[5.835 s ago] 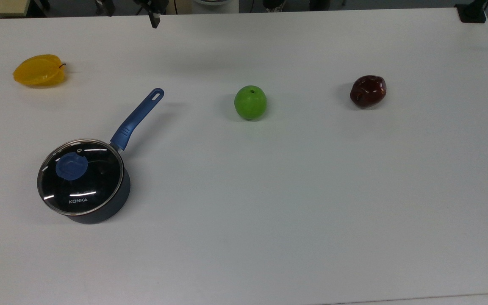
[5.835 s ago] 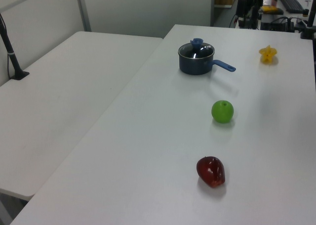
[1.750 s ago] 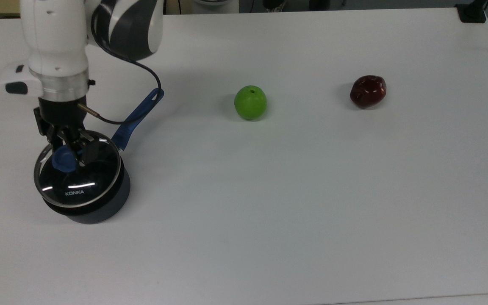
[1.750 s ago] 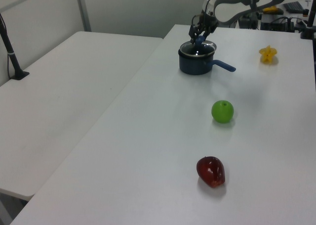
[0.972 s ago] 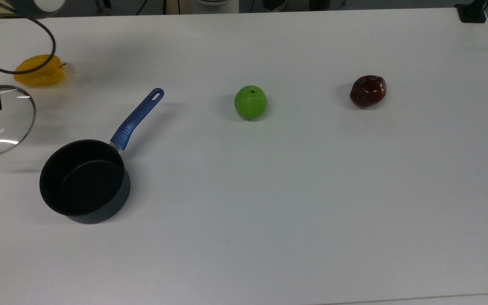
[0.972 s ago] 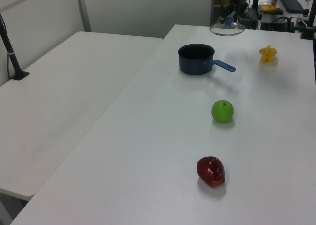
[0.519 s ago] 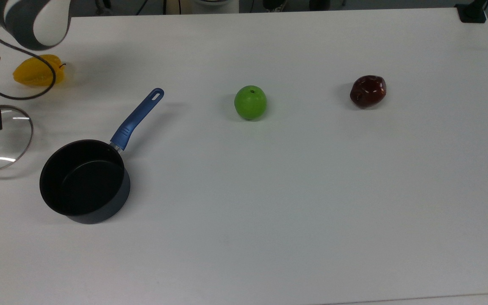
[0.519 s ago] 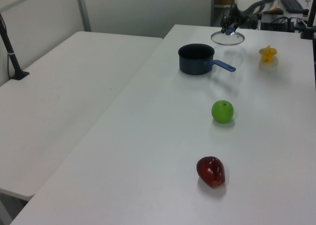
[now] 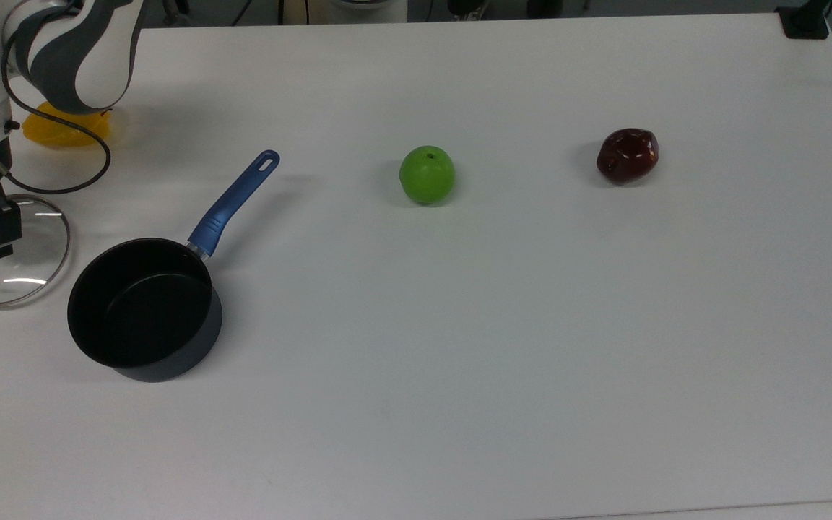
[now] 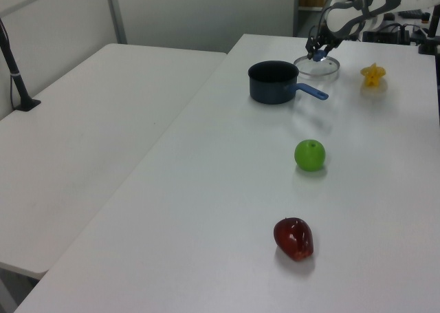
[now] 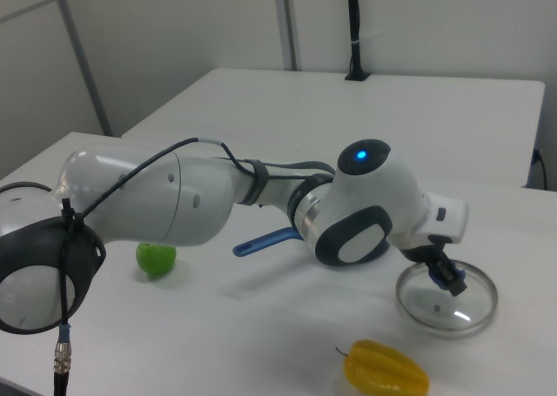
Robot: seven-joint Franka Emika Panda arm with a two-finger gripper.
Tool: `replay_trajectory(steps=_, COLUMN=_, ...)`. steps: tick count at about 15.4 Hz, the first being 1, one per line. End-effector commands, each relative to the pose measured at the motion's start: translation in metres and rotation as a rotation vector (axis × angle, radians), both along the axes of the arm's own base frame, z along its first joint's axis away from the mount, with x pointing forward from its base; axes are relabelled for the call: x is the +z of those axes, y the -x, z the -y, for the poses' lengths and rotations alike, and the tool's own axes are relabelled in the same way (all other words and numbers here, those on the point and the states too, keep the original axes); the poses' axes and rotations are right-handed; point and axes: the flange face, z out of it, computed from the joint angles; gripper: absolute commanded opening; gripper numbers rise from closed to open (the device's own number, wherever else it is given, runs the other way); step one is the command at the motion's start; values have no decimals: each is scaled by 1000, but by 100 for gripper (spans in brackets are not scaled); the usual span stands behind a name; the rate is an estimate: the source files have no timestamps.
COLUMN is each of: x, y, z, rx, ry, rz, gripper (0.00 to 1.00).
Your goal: Open lid
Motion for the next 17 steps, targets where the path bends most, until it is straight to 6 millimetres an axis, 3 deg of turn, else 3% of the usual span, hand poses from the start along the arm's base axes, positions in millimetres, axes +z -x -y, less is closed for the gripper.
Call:
replay_trajectory(steps=1, x=-8, y=0, z=-13, rx=28, ry=7, rz=19, gripper=48)
replay_trajectory(steps=5, x=-9, y=-1, z=-15, rx=30, ry=11, rz=23, gripper=61)
replay_trajectory(steps=8, x=-6, y=-1, z=-16, rx=27, ry=11, rz=27, gripper=97)
replay_trajectory(steps=9, x=-3, y=-1, z=-15, rx=26, ry=11, rz=29, gripper=100)
replay_trajectory(steps=11, x=18, y=-1, z=-16, rx=26, ry=14, rz=51, gripper=100)
replay_trajectory(steps=14, x=68, y=3, z=-25, rx=33, ry=-13, rz=57, gripper=100)
replay_trajectory(steps=17, x=115, y=-2, z=-73, rx=105, ry=-75, rz=11, gripper=100)
